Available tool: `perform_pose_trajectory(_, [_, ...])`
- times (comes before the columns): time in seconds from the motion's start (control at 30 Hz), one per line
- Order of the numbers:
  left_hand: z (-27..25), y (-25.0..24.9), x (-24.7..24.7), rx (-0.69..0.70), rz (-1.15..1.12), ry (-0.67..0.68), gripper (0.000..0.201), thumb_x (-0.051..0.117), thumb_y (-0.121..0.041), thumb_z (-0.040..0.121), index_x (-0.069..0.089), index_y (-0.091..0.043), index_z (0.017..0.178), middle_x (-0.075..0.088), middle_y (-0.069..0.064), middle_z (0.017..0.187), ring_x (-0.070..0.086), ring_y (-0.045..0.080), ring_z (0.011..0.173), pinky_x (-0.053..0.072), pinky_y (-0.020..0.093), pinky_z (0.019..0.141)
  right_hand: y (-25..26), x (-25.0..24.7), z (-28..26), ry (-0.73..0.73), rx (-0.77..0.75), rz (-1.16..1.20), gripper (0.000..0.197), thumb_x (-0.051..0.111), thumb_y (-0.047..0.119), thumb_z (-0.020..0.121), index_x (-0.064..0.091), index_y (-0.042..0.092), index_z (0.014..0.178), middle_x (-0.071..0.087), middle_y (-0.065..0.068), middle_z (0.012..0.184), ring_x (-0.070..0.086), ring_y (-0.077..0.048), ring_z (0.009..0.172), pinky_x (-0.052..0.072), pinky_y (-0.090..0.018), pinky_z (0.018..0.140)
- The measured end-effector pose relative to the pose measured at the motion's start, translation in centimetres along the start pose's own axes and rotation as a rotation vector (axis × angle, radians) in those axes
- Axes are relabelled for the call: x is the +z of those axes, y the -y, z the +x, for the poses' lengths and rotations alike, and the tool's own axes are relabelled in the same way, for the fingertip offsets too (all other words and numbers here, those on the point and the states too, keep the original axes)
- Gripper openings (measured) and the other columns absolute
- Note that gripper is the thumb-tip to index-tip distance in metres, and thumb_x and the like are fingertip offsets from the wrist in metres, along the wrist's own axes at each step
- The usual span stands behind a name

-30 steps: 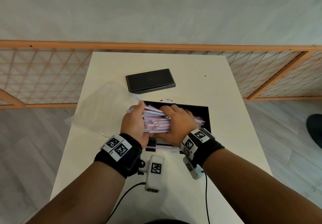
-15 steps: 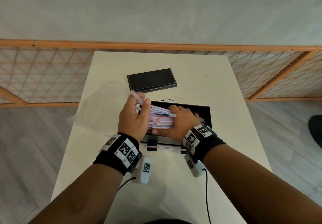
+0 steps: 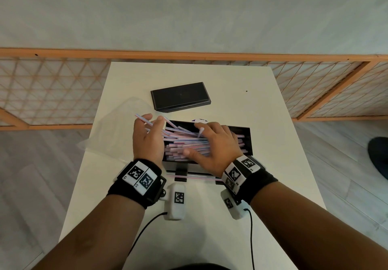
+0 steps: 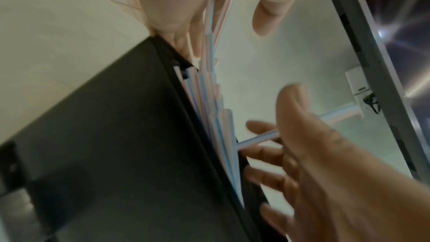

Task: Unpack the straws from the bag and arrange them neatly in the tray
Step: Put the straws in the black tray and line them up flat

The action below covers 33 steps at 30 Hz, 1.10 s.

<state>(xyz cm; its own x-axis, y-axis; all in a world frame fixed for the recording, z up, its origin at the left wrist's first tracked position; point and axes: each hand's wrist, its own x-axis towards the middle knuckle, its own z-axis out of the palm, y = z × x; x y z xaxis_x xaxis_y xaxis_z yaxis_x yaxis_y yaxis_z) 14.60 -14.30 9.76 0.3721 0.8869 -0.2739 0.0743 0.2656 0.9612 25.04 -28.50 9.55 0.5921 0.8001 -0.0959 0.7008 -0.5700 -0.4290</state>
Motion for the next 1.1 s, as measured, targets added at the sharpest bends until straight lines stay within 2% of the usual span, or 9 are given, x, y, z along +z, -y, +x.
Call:
perform_pose_trajectory(0.17, [0.0, 0.2, 0.2, -0.066, 0.096, 0.073, 0.028, 0.050, -0.038, 0.101, 0.068, -0.021, 0.087, 0.072, 0.001, 0.091, 0.070, 0.021, 0.090, 0.056, 0.045, 0.091, 0.5, 0.1, 1.0, -0.102, -0.045, 0.167, 0.034, 0.043, 0.042, 0.098, 0.064, 0.028, 0.120, 0.060, 0.003, 0.114, 0.049, -0.023, 0.109, 0.042, -0.046, 0.094])
perform_pose_trajectory(0.23, [0.1, 0.1, 0.0, -0.093, 0.091, 0.027, 0.032, 0.055, -0.044, 0.095, 0.068, -0.024, 0.074, 0.073, 0.001, 0.084, 0.070, 0.027, 0.089, 0.056, 0.047, 0.092, 0.7, -0.2, 1.1, -0.178, -0.106, 0.257, 0.027, 0.046, 0.032, 0.098, 0.068, 0.019, 0.105, 0.065, 0.000, 0.100, 0.055, -0.023, 0.095, 0.047, -0.045, 0.085])
perform_pose_trajectory(0.33, [0.9, 0.5, -0.6, -0.092, 0.090, -0.039, 0.022, 0.060, -0.049, 0.081, 0.068, -0.030, 0.074, 0.075, 0.005, 0.092, 0.071, 0.029, 0.094, 0.054, 0.053, 0.095, 1.5, -2.4, 0.5, -0.249, -0.151, 0.409, 0.018, 0.048, 0.017, 0.100, 0.063, 0.013, 0.092, 0.061, -0.002, 0.078, 0.055, -0.019, 0.074, 0.048, -0.040, 0.070])
perform_pose_trajectory(0.47, [1.2, 0.1, -0.9, -0.069, 0.087, -0.052, 0.016, 0.064, -0.033, 0.082, 0.072, -0.036, 0.068, 0.077, -0.002, 0.086, 0.072, 0.020, 0.090, 0.056, 0.047, 0.093, 2.9, -6.3, -0.9, -0.402, -0.274, 0.512, 0.017, 0.045, 0.012, 0.101, 0.060, 0.006, 0.094, 0.060, -0.010, 0.078, 0.058, -0.028, 0.073, 0.048, -0.041, 0.068])
perform_pose_trajectory(0.63, [1.0, -0.4, -0.5, -0.090, 0.030, -0.049, 0.024, 0.063, -0.010, 0.089, 0.069, -0.021, 0.068, 0.073, 0.005, 0.079, 0.066, 0.018, 0.076, 0.055, 0.034, 0.073, 1.8, -6.4, -0.9, -0.330, -0.365, 0.368, 0.023, 0.043, 0.019, 0.101, 0.062, 0.007, 0.105, 0.061, -0.004, 0.089, 0.058, -0.024, 0.081, 0.050, -0.040, 0.072])
perform_pose_trajectory(0.73, [0.8, -0.5, -0.3, -0.139, -0.019, -0.065, 0.024, 0.061, -0.011, 0.090, 0.067, -0.016, 0.067, 0.070, 0.005, 0.077, 0.065, 0.019, 0.074, 0.053, 0.032, 0.070, 0.7, -3.8, -0.5, -0.116, -0.308, 0.201, 0.041, 0.035, 0.037, 0.098, 0.062, 0.013, 0.117, 0.062, -0.008, 0.095, 0.057, -0.028, 0.089, 0.049, -0.042, 0.079])
perform_pose_trajectory(0.83, [0.8, -0.5, -0.5, -0.167, -0.009, -0.080, 0.029, 0.059, -0.018, 0.093, 0.065, -0.015, 0.065, 0.070, 0.006, 0.076, 0.065, 0.022, 0.075, 0.052, 0.032, 0.068, 0.2, -1.2, -0.5, 0.032, -0.245, 0.059, 0.041, 0.038, 0.036, 0.097, 0.060, 0.017, 0.126, 0.061, -0.009, 0.102, 0.054, -0.031, 0.095, 0.048, -0.044, 0.084])
perform_pose_trajectory(1.0, [0.5, -0.9, -1.1, -0.068, 0.108, -0.096, 0.017, 0.061, -0.019, 0.091, 0.064, -0.017, 0.075, 0.072, 0.008, 0.081, 0.072, 0.026, 0.073, 0.061, 0.037, 0.067, -0.4, 0.2, -0.3, -0.034, -0.127, -0.055, 0.042, 0.056, 0.040, 0.091, 0.056, 0.020, 0.128, 0.059, -0.004, 0.112, 0.049, -0.029, 0.105, 0.048, -0.047, 0.089])
perform_pose_trajectory(1.1, [-0.2, -0.7, -1.6, 0.014, 0.188, -0.099, 0.011, 0.063, -0.020, 0.089, 0.063, -0.021, 0.078, 0.074, 0.007, 0.081, 0.074, 0.024, 0.067, 0.063, 0.041, 0.065, -1.5, -0.1, -0.2, 0.009, -0.021, -0.109, 0.062, 0.057, 0.059, 0.084, 0.048, 0.023, 0.134, 0.054, 0.001, 0.126, 0.045, -0.025, 0.118, 0.043, -0.042, 0.100])
